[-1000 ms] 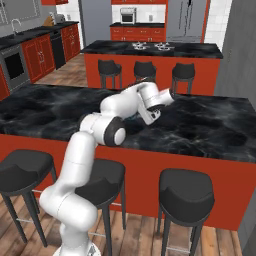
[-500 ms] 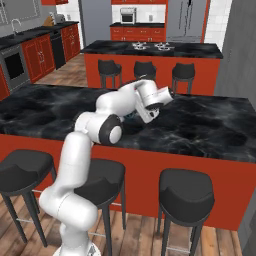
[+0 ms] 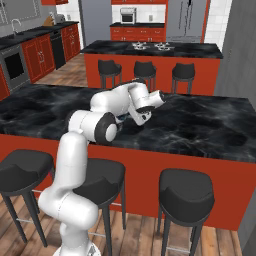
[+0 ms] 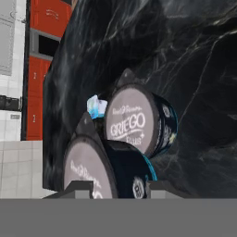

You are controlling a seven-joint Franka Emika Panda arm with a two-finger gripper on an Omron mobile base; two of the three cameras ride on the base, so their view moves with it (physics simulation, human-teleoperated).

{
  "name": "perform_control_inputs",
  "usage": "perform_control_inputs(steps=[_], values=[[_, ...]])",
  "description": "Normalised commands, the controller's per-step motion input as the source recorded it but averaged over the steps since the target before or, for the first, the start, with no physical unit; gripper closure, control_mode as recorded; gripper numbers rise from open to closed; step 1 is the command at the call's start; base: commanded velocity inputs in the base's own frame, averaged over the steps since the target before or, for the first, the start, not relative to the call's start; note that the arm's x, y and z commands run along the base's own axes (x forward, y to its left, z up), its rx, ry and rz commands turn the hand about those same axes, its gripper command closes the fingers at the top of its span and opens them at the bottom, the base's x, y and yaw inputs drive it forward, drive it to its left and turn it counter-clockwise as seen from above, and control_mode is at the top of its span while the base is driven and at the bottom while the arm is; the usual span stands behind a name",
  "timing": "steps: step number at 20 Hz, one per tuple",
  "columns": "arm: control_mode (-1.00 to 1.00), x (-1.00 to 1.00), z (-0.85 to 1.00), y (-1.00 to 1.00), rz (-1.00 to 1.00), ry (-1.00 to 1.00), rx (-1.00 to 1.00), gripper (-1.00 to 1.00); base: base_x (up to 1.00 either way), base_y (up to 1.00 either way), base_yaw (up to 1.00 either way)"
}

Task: Stack the yogurt containers by placing the smaller containers on top of the larger containers.

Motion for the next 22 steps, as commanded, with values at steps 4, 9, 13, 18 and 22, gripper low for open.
perform_control_inputs(steps=[4,9,13,18,22], values=[[-1.0,0.01,-0.05,0.17,0.0,0.0,0.0,1.0,0.0,0.0,0.0],[-1.0,0.15,-0.07,0.04,0.0,0.0,0.0,1.0,0.0,0.0,0.0],[-1.0,0.2,-0.08,0.0,0.0,0.0,0.0,1.0,0.0,0.0,0.0],[-1.0,0.19,-0.07,0.0,0.0,0.0,0.0,1.0,0.0,0.0,0.0],[-1.0,0.16,-0.02,0.01,0.0,0.0,0.0,1.0,0.0,0.0,0.0]])
